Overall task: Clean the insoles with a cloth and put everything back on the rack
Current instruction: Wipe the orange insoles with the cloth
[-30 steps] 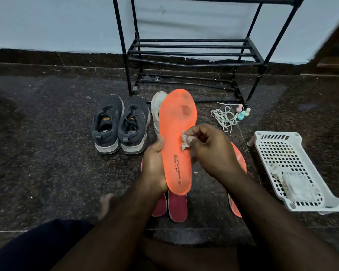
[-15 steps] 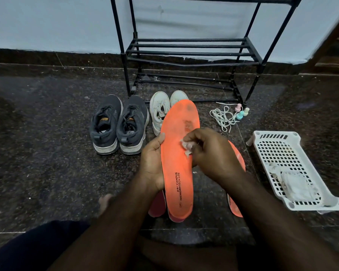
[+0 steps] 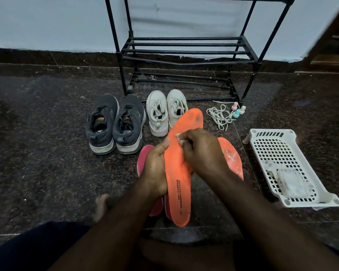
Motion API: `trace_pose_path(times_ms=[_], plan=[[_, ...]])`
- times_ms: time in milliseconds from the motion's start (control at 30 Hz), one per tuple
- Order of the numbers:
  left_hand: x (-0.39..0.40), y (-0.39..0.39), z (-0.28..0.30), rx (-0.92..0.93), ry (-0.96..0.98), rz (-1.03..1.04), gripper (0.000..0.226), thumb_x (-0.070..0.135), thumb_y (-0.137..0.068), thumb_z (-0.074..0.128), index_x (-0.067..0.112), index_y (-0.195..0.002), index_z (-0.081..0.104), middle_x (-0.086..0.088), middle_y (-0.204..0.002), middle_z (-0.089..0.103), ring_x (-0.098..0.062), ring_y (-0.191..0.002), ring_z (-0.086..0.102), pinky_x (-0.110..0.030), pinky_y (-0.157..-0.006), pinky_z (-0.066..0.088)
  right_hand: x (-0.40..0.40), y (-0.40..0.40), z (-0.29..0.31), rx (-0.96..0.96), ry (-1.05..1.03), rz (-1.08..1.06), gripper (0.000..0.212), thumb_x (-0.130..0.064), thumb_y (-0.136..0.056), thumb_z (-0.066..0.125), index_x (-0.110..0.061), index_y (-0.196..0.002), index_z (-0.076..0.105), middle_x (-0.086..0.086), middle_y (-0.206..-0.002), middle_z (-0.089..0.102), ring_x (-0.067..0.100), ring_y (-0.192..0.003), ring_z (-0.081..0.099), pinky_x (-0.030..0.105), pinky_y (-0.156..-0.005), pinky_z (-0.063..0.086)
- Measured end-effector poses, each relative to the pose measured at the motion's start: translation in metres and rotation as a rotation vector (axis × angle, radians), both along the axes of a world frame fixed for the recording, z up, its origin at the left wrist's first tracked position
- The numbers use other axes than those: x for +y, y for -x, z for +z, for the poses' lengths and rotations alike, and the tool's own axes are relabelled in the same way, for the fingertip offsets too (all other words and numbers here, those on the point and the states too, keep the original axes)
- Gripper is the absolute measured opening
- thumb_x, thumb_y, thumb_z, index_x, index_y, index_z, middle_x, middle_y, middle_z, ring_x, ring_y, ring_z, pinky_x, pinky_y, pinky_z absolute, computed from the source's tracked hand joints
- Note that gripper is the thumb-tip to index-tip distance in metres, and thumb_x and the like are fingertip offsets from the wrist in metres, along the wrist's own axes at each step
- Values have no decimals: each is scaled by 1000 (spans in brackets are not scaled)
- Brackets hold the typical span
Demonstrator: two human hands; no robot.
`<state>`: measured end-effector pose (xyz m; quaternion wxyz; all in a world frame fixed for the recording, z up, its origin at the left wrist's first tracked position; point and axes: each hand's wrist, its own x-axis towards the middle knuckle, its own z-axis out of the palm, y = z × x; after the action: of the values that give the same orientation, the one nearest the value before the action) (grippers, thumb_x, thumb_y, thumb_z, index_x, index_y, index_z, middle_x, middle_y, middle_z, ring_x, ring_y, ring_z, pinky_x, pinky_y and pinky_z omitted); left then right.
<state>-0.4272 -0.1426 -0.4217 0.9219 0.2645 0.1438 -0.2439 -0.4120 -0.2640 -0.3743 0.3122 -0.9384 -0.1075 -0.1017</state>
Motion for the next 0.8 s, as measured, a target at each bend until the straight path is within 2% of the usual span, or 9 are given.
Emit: trace_pose_path(times_ms=[167,267,367,467,567,633,700,767,800], plan=[[1,0,-2,-16,-13,-9,57,45,-100,37,5,-104,77,-16,-107,72,-30,-99,69,-41,-100,44,10,14,-7,-2,-3,113,15,-18,-84,62,-15,-94,73,6,-92,68,24,-90,63,36,-84,47],[-2,2,-1,-38,-12,-6,50,44,-97,40,8,-115,71,-16,-105,69,-34,-90,63,-43,-83,47,-4,2,5,-143,-109,-61,10,-5,-81,65,-10,-88,71,7,-87,68,24,-85,61,21,-79,38],[-5,4,-1,-52,-64,-66,53,45,-96,40,7,-118,69,-21,-101,66,-36,-75,57,-41,-68,46,-13,-8,11,-124,-100,-147,11,-5,-84,66,-9,-91,72,7,-91,69,23,-90,62,16,-78,33],[-4,4,-2,-40,-23,-58,49,42,-98,39,11,-103,77,-13,-100,70,-30,-89,62,-41,-83,46,-4,1,6,-15,-75,16,12,-10,-85,65,-15,-92,74,2,-94,71,19,-92,64,25,-86,44],[-1,2,2,-63,53,-55,44,37,-95,41,10,-91,76,-8,-90,71,-24,-84,69,-37,-85,53,-2,9,7,13,-113,90,14,-10,-85,66,-16,-94,75,-1,-93,70,14,-90,64,28,-85,47],[4,3,7,-93,80,-41,45,36,-91,44,7,-112,72,-12,-105,70,-29,-93,67,-42,-89,50,-10,4,12,-15,-193,24,16,-7,-85,65,-17,-93,74,-3,-93,69,12,-89,62,26,-84,47],[8,2,8,-124,96,-57,60,39,-89,47,6,-139,55,-18,-132,59,-39,-118,56,-56,-104,40,-20,-3,14,22,-268,-43,14,-11,-87,66,-20,-93,73,-6,-94,68,9,-87,63,30,-82,51],[8,2,8,-130,100,-83,69,41,-88,49,7,-148,44,-19,-145,49,-41,-132,45,-61,-111,31,-23,-5,13,56,-301,-50,11,-14,-87,67,-21,-92,73,-7,-94,68,8,-86,64,33,-81,53],[7,2,9,-139,106,-96,68,42,-89,48,7,-148,44,-19,-142,50,-41,-129,46,-59,-107,34,-22,-4,12,52,-294,-35,12,-13,-87,67,-21,-92,73,-8,-94,67,8,-86,63,32,-81,53]])
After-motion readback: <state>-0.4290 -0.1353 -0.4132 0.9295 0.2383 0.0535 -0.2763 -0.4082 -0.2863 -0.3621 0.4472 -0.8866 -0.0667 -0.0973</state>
